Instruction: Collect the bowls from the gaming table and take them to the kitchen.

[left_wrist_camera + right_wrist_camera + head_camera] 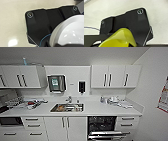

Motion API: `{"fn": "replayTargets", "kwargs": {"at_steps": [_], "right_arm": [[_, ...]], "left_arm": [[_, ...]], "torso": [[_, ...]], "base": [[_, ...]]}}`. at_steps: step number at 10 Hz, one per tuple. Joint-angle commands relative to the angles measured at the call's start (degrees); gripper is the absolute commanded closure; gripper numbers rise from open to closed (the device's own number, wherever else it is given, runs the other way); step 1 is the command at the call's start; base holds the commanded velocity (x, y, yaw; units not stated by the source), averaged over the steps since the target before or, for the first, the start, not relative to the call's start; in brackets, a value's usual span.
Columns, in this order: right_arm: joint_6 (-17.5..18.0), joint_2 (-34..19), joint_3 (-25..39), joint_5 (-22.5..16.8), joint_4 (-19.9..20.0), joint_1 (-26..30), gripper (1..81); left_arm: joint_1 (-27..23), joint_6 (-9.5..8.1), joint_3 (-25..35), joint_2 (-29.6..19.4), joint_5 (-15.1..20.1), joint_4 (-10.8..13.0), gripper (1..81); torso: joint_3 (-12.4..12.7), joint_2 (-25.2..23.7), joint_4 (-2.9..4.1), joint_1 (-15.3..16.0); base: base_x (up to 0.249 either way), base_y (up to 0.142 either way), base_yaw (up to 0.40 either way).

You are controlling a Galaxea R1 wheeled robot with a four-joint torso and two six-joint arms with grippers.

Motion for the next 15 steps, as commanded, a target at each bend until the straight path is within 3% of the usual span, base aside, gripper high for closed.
{"fn": "replayTargets", "kwargs": {"at_steps": [1,15], "right_arm": [[0.13,-1.43,1.18,-2.40,-0.42,1.97,81.1],[0.13,-1.16,-0.48,-2.40,-0.42,2.15,81.1]], "left_arm": [[-3.06,-0.23,-0.10,0.12,2.19,-0.25,81.1],[-2.88,-0.23,-0.01,0.12,2.19,-0.17,81.1]], "torso": [[0.00,0.00,0.00,0.00],[0.00,-0.07,0.00,-0.15]], "base": [[0.155,0.000,0.000],[0.155,0.000,0.000]]}}
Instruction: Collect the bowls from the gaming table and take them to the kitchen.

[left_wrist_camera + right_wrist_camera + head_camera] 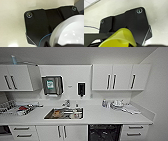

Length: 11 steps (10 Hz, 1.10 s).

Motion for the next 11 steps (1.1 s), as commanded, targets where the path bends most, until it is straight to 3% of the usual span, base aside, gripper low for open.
{"fn": "replayTargets", "kwargs": {"at_steps": [1,11], "right_arm": [[-0.03,-0.99,-0.24,-2.55,-0.22,2.86,81.1],[0.23,-0.90,-0.76,-2.55,-0.57,3.03,81.1]], "left_arm": [[-2.85,-0.21,-0.01,-0.15,2.33,-0.17,81.1],[-2.59,-0.21,-0.01,-0.41,1.54,-0.08,81.1]], "torso": [[0.00,0.00,0.00,0.00],[0.00,0.00,0.00,-0.02]], "base": [[0.155,0.000,0.000],[0.121,0.000,0.000]]}}
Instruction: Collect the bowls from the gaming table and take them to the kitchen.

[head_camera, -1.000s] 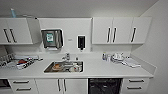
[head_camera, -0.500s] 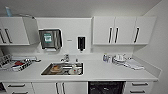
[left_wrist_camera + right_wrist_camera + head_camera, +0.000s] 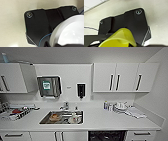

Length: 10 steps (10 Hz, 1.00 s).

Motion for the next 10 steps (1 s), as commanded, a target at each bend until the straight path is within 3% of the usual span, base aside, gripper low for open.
{"fn": "replayTargets", "kwargs": {"at_steps": [1,6,8,9,10], "right_arm": [[0.12,-1.22,0.49,-2.51,-0.57,2.62,81.1],[0.21,-2.10,2.24,-2.69,-0.48,2.62,81.1],[0.21,-2.62,2.77,-2.77,-0.48,2.62,81.1],[0.21,-3.24,3.56,-2.60,-0.48,2.62,81.1],[0.21,-4.81,5.65,-2.43,-0.48,2.88,81.1]], "left_arm": [[-2.87,-0.21,-0.01,-0.35,2.20,-0.08,81.1],[-2.96,-0.38,0.42,-0.70,2.20,-0.17,81.1],[-2.87,-0.30,2.78,-1.92,2.11,-0.25,81.1],[-2.78,-0.38,5.40,-3.67,0.29,-0.51,81.1],[-2.61,-0.56,8.58,-5.70,-0.44,-0.43,81.1]], "torso": [[0.00,0.00,0.00,0.00],[0.00,0.00,0.00,0.00],[0.00,0.00,0.00,0.00],[0.00,0.00,0.00,0.00],[-3.01,0.00,0.00,0.00]], "base": [[0.070,0.000,0.000],[0.000,0.000,0.000],[0.000,0.000,0.000],[0.000,0.000,0.000],[0.000,0.000,0.000]]}}
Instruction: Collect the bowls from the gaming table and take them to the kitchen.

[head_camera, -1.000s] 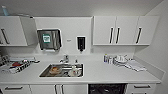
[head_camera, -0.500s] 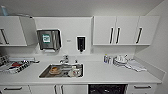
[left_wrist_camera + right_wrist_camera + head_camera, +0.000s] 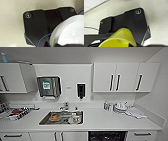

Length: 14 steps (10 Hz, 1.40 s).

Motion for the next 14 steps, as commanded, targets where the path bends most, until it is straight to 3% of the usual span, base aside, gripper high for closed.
{"fn": "replayTargets", "kwargs": {"at_steps": [1,3,5,6,9,13,14], "right_arm": [[0.08,-4.15,4.76,-2.20,-0.55,3.22,81.1],[0.08,-7.66,9.77,-2.20,-0.55,3.93,81.1],[0.08,-8.91,10.76,-2.20,-0.46,4.19,81.1],[0.08,-9.00,10.68,-2.20,-0.46,4.28,81.1],[0.08,-9.00,10.50,-2.20,-0.28,4.63,81.1],[0.08,-9.09,10.58,-2.20,-0.46,4.63,81.1],[0.08,-9.09,10.67,-2.11,-0.55,4.72,81.1]], "left_arm": [[-2.63,-0.55,6.26,-4.67,0.26,-0.43,81.1],[-2.11,-0.55,11.43,-8.09,0.17,-0.34,81.1],[-0.53,-0.46,15.06,-11.63,-1.59,-0.08,81.1],[0.44,-0.64,16.20,-13.54,-3.68,-0.25,81.1],[0.97,-1.77,26.53,-22.23,-8.08,-0.34,81.1],[-2.80,-1.87,44.74,-33.14,-8.44,-0.43,81.1],[-3.77,-1.87,47.91,-35.43,-8.35,-0.43,81.1]], "torso": [[-5.33,0.00,0.00,0.00],[-7.29,-0.02,0.00,-0.04],[-11.33,0.00,0.00,-0.02],[-9.20,0.00,0.00,0.00],[-10.93,0.05,0.00,0.02],[-10.95,0.07,0.00,0.05],[-15.85,0.07,0.00,0.05]], "base": [[0.000,0.000,0.000],[0.000,0.000,0.000],[0.000,0.000,0.000],[0.000,0.000,0.000],[0.000,0.000,0.000],[0.000,0.000,0.000],[0.000,0.000,0.000]]}}
